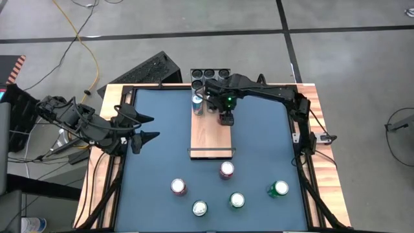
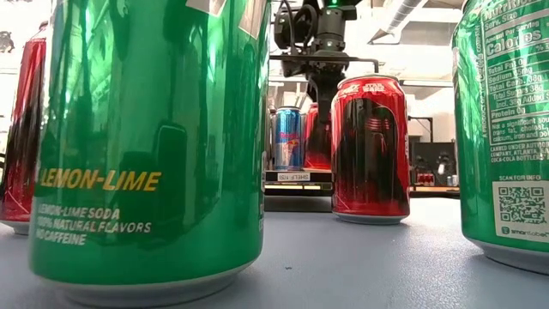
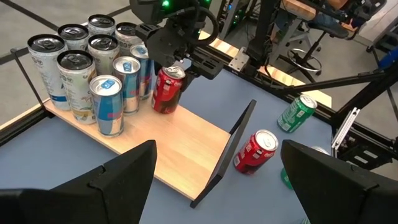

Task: Place canned beverage on shelf
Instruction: Put the bottom right red soda can on the shelf

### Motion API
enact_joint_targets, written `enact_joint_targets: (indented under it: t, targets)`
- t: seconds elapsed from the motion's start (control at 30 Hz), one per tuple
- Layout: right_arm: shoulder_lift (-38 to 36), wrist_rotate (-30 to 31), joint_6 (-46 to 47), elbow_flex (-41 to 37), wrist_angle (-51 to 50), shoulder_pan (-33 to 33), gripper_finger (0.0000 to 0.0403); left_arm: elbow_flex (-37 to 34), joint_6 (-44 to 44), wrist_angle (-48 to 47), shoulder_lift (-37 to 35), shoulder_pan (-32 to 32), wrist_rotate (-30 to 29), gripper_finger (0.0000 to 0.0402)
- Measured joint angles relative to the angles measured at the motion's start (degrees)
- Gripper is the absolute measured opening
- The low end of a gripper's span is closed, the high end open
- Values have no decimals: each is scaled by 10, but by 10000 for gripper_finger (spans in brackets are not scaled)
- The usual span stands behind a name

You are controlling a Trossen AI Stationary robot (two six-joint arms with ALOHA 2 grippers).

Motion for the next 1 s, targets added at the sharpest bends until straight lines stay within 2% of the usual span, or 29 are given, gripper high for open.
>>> enact_joint_targets:
  t: [0.7, 1.0]
  targets:
    - [0, -30, 0, 0, 11, 5, 319, 0, 0, 0, 0, 0, -1, 330]
    - [0, -28, 7, 0, 10, 4, 355, 0, -1, 0, 0, 0, -1, 330]
